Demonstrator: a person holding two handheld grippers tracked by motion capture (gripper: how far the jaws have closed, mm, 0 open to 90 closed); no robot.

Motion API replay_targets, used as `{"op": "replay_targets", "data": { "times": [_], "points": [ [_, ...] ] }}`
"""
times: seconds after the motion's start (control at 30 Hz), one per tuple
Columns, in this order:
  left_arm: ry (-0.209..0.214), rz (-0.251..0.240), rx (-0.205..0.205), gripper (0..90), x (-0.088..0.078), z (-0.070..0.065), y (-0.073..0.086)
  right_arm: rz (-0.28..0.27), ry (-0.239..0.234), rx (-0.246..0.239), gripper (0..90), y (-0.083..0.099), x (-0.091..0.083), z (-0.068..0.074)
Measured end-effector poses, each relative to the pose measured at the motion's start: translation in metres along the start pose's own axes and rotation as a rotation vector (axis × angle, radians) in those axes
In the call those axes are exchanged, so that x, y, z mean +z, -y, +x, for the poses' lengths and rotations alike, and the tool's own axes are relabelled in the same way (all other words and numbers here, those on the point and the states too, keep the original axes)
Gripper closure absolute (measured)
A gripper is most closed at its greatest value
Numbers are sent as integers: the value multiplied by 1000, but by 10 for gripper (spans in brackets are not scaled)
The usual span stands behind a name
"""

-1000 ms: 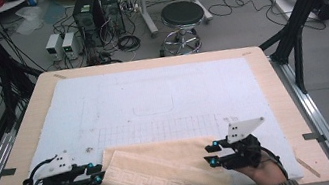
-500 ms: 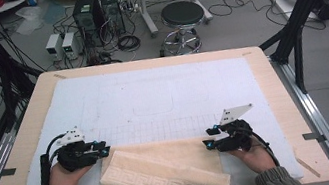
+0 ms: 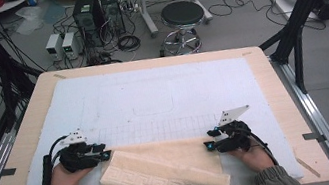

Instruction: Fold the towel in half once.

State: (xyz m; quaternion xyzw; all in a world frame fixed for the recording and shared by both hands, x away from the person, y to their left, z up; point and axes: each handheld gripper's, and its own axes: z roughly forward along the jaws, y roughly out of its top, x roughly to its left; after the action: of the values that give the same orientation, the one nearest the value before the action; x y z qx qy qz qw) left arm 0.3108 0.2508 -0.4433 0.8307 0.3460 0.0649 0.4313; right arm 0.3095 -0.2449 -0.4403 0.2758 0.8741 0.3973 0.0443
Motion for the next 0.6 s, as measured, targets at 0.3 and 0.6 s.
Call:
{"op": "replay_targets", "data": {
  "times": [0.3, 0.6],
  "points": [
    [28, 19, 19, 786, 1, -4, 0, 15, -49, -12, 757, -1, 1, 4],
    [-27, -19, 21, 839, -4, -7, -6, 20, -43, -44, 827, -9, -4, 7]
  ]
}}
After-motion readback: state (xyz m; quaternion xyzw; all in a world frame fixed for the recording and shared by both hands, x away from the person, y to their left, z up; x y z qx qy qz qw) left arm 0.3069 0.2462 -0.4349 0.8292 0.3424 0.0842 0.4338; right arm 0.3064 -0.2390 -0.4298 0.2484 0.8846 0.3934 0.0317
